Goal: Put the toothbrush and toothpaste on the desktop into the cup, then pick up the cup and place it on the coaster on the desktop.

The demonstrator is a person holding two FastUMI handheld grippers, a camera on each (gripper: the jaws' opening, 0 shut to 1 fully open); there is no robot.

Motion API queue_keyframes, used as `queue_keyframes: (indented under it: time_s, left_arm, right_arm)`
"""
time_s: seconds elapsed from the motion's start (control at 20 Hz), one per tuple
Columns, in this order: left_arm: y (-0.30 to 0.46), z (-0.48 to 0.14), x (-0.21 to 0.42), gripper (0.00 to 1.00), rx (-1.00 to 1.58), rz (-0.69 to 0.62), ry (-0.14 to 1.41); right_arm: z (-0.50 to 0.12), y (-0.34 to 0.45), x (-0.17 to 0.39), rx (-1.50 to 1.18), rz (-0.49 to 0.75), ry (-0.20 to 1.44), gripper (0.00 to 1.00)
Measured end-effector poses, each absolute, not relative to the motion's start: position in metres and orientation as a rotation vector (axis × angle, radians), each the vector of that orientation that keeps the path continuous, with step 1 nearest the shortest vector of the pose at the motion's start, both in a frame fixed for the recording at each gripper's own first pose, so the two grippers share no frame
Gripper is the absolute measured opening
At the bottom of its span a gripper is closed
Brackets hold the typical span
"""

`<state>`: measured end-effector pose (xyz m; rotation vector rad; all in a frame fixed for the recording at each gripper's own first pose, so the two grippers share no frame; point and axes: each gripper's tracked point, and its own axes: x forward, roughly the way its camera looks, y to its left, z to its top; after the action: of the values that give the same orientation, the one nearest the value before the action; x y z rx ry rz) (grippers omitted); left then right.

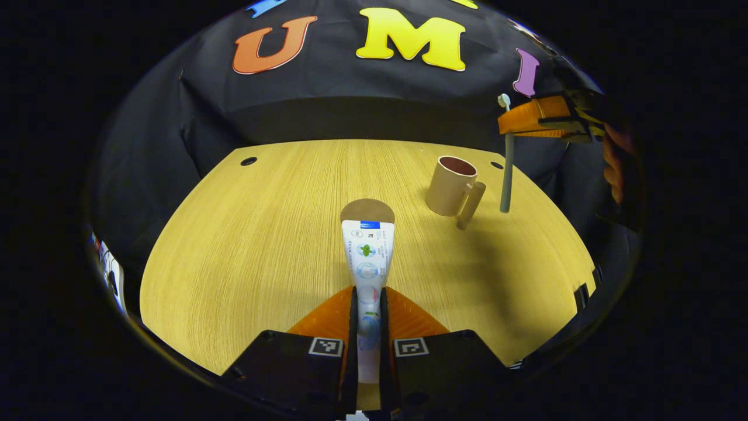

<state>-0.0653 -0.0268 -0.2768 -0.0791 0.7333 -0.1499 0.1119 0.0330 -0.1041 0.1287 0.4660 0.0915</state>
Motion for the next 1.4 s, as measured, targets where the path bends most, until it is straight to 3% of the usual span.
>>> queue_keyframes:
  time_s: [0.55,1.1,1.2,1.25,1.4]
  left_arm:
    - [-0.020,-0.299,-0.060,0.18,-0.160,-0.097,0.800]
    - [-0.006,-0.315,-0.066,0.18,-0.107,-0.068,0.846]
    - [-0.009,-0.313,-0.063,0.18,-0.114,-0.071,0.836]
    - [-0.008,-0.312,-0.060,0.18,-0.111,-0.076,0.823]
    - [-0.012,-0.292,-0.048,0.17,-0.091,-0.092,0.760]
  right_arm:
    - [-0.068,0.044,0.188,0.122,0.102,0.266,0.00]
    - [-0.127,0.042,0.206,0.120,0.070,0.314,0.04]
    - [-0.138,0.041,0.199,0.124,0.071,0.342,0.14]
    - [-0.139,0.040,0.194,0.124,0.065,0.344,0.34]
    - [-0.141,0.037,0.181,0.130,0.063,0.350,0.54]
